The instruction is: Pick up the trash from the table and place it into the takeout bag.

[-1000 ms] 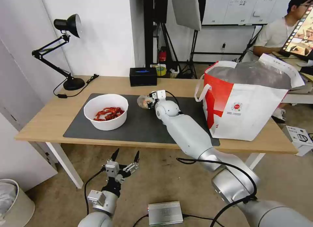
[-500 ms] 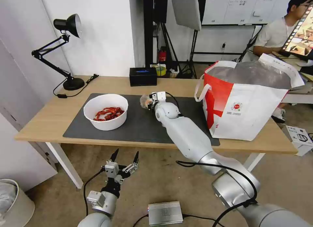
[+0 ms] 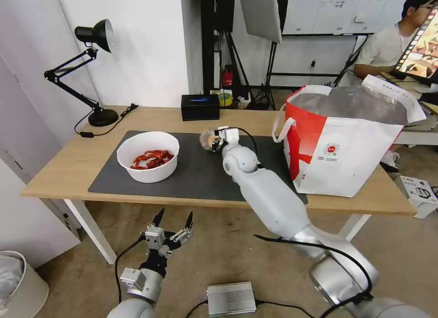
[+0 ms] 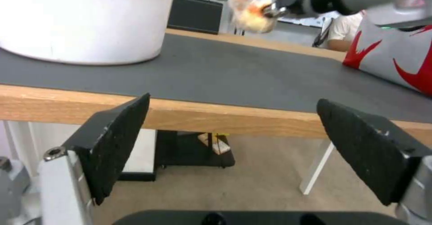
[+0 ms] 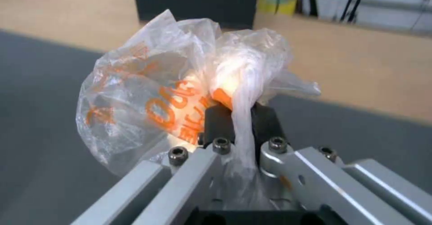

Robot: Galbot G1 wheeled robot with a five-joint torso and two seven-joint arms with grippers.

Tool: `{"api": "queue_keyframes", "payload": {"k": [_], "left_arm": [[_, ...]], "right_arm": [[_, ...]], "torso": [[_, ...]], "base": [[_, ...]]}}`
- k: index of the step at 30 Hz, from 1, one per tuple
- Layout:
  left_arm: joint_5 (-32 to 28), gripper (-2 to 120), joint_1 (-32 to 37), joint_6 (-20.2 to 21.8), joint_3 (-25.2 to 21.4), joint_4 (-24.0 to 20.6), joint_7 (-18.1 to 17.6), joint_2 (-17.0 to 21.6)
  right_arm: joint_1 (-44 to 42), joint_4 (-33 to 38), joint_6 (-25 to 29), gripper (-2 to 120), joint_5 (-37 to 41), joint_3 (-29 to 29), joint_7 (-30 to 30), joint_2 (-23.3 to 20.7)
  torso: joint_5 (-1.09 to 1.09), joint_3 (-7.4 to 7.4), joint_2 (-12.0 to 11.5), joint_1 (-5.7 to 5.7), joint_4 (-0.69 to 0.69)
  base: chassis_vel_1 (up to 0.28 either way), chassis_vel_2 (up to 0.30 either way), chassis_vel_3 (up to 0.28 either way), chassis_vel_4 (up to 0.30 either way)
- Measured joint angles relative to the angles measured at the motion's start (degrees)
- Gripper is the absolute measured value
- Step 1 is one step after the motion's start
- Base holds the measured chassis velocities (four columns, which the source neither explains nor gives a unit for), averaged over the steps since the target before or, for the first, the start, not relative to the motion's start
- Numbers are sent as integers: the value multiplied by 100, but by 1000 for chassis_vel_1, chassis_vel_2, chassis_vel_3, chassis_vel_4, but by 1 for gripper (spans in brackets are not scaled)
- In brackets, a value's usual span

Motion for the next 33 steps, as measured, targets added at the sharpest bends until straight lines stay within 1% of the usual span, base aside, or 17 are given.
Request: {"api": "queue_keyframes", "payload": {"k": [1, 2, 4, 5, 7, 8, 11, 14, 15, 18, 19, 22, 24, 25, 31, 32, 33], "left_arm": [[0, 100, 0, 0, 0, 0, 0, 0], [-1, 100, -20, 0, 21, 21, -1, 3], [1, 100, -57, 0, 54, 45, -2, -16], [1, 100, -57, 0, 54, 45, -2, -16], [13, 100, -70, 0, 83, 56, -4, -32], [37, 100, -71, 1, 102, 61, -5, -43], [48, 100, -63, 1, 107, 61, -5, -47], [58, 100, -41, 1, 94, 60, -2, -46], [58, 100, -41, 1, 94, 60, -2, -46], [86, 100, -15, -3, 98, 65, 4, -66], [86, 100, -15, -3, 98, 65, 4, -66], [125, 100, 1, -13, 108, 79, 6, -85], [152, 100, 8, -22, 115, 92, 12, -97], [164, 100, 11, -26, 122, 105, 14, -100], [190, 100, 7, -27, 147, 131, 16, -101], [216, 100, 2, -31, 169, 159, 17, -125], [216, 100, 2, -31, 169, 159, 17, -125]], "right_arm": [[0, 0, 0, 1, 0, 0, 0, 0], [-120, 298, 241, 1, -73, -31, -14, -236], [-242, 613, 585, 1, -238, -90, -111, -495], [-242, 613, 585, 1, -238, -90, -111, -495], [-312, 791, 819, 1, -411, -110, -177, -633], [-373, 998, 1044, 1, -552, -122, -181, -748], [-419, 1171, 1175, 1, -641, -123, -137, -828], [-525, 1620, 1365, 1, -752, -116, -72, -1089], [-525, 1620, 1365, 1, -752, -116, -72, -1089], [-671, 2055, 1620, 1, -1059, 7, -46, -1378], [-671, 2055, 1620, 1, -1059, 7, -46, -1378], [-819, 2333, 1804, 1, -1191, 169, -51, -1545], [-1007, 2636, 1966, 1, -1246, 385, -59, -1699], [-1219, 2915, 2112, 1, -1291, 612, -75, -1843], [-1528, 3306, 2375, 1, -1339, 1021, -166, -2029], [-1836, 3629, 2578, 1, -1329, 1428, -280, -2177], [-1836, 3629, 2578, 1, -1329, 1428, -280, -2177]], "torso": [[0, 0, 0, 0, 0], [0, 0, 0, 0, 0], [0, 0, 0, 0, 0], [0, 0, 0, 0, 0], [0, 0, 0, 0, 0], [0, -1, 0, 0, 0], [0, 0, 0, 0, 1], [0, -1, 0, -1, 1], [0, -1, 0, -1, 1], [0, -1, 0, 0, 1], [0, -1, 0, 0, 1], [0, -1, 0, 0, 1], [0, -1, 0, 0, 1], [1, -1, 0, 0, 0], [-1, -1, 0, 0, 0], [0, -1, 0, 0, 0], [0, -1, 0, 0, 0]], "base": [[0, 0, 0, 0], [0, 0, 0, 0], [0, 0, 0, 0], [0, 0, 0, 0], [0, 0, 0, 0], [0, 0, 0, 0], [0, 0, 0, 0], [0, 0, 0, 0], [0, 0, 0, 0], [0, 0, 0, 0], [0, 0, 0, 0], [0, 0, 0, 0], [0, 0, 0, 0], [0, 0, 0, 0], [0, 0, 0, 0], [0, 0, 0, 0], [0, 0, 0, 0]]}}
